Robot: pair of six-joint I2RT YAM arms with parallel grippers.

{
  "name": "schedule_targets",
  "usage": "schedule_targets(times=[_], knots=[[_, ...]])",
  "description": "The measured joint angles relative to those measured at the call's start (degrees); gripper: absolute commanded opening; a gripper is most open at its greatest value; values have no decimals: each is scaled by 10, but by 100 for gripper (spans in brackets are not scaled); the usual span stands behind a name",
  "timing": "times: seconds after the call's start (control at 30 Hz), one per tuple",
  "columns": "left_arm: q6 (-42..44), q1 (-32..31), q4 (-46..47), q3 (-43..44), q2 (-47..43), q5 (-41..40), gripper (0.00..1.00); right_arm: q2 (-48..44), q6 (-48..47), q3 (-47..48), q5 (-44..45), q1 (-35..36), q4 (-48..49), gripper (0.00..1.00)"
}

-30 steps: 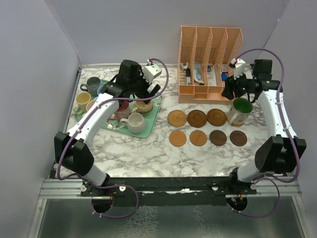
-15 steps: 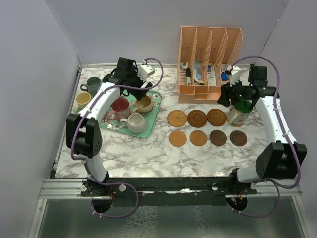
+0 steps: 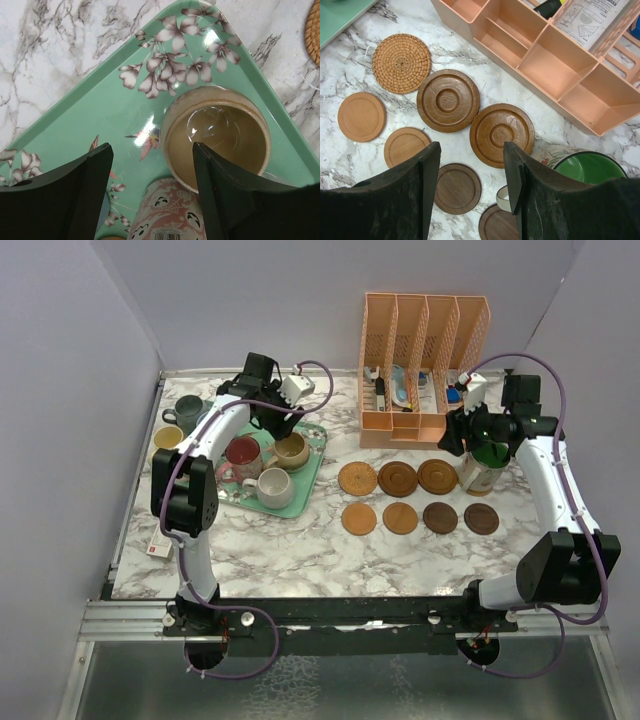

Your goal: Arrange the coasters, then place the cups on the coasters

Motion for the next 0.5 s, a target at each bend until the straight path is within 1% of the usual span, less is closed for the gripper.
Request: schedule_targets(times=[0.23, 0.5], knots=[[7, 0, -20, 7, 21, 2, 61, 0, 0, -6, -7, 0, 3, 54], [9, 0, -34, 13, 30, 2, 61, 0, 2, -10, -9, 0, 3, 54]])
